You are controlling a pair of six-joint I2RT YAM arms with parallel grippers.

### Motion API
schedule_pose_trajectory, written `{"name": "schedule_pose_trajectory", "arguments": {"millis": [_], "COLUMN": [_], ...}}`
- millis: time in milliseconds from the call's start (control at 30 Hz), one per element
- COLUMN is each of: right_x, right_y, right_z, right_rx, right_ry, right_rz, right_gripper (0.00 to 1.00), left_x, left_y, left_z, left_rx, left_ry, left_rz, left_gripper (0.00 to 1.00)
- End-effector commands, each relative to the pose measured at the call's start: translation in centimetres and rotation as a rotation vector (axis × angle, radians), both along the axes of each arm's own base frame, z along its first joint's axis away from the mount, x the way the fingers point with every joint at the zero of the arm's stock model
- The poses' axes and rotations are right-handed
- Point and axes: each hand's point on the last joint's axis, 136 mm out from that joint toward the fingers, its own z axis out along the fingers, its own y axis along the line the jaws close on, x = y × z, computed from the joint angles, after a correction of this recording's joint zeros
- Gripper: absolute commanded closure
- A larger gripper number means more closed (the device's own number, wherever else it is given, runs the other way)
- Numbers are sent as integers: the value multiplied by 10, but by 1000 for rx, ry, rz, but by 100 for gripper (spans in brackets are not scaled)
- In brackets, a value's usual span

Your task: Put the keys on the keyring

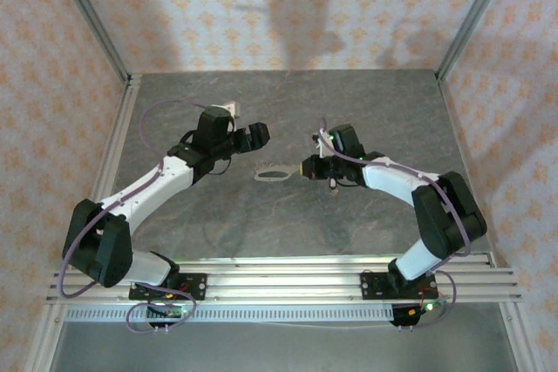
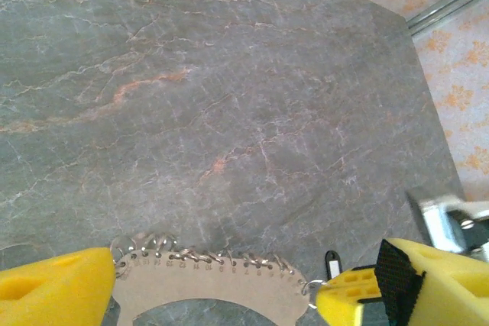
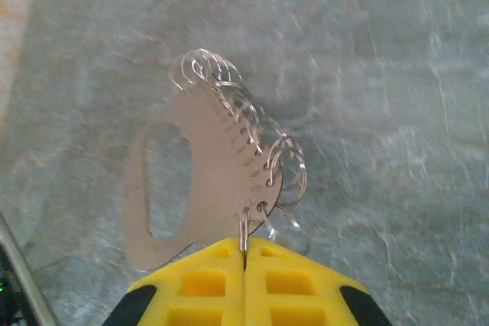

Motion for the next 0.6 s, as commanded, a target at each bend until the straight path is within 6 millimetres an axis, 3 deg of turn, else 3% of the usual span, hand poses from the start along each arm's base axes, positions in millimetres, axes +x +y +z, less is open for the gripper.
{"name": "schedule_pose_trajectory", "arguments": {"millis": [0, 200, 367, 567], "right_x": [4, -4, -6, -4], "right_y": [-3, -7, -9, -12], "right_z": [-16, -45, -53, -45], "right_rx": [-46, -131, -168, -182], "right_ry": [-20, 27, 46, 32], "right_rz": [-52, -85, -94, -113], "right_gripper": [100, 100, 99, 78], "left_x": [1, -1, -2, -2], "left_y": [5, 1, -1, -4], "left_z": [10, 5, 3, 1], "left_rx": [-16, -14, -10, -7], "left_ry": [-34, -26, -23, -21], "left_rz": [25, 20, 19, 13], "left_gripper": [10, 10, 10, 10]}}
